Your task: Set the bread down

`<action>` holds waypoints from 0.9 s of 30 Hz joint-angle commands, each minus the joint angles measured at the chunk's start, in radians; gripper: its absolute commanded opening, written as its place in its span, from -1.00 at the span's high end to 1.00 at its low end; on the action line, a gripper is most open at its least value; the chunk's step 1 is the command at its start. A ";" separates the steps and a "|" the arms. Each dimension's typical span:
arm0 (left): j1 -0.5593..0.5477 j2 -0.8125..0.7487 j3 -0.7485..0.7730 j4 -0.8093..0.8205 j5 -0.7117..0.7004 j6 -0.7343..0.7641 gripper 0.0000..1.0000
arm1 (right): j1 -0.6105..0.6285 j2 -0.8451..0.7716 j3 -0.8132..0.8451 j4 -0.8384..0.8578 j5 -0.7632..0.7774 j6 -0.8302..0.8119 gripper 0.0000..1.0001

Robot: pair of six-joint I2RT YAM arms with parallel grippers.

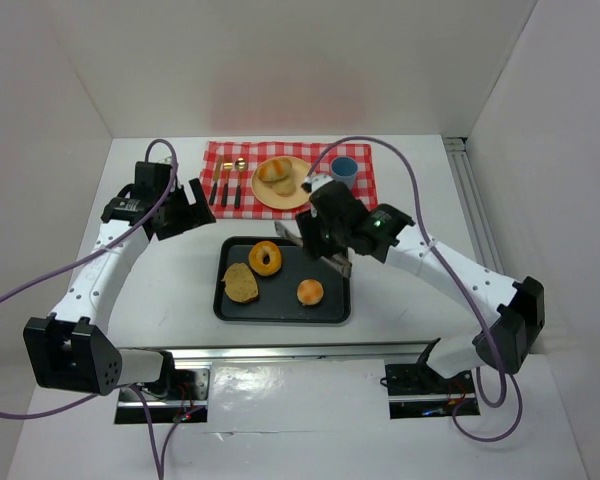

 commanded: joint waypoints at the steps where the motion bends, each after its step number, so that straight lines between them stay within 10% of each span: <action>1: 0.005 -0.007 0.030 0.020 -0.004 0.015 -0.97 | 0.055 -0.039 -0.067 -0.017 -0.120 0.107 -0.19; 27: 0.005 -0.056 0.012 0.010 0.005 0.015 -0.95 | 0.055 0.117 -0.141 0.210 -0.138 0.242 -0.22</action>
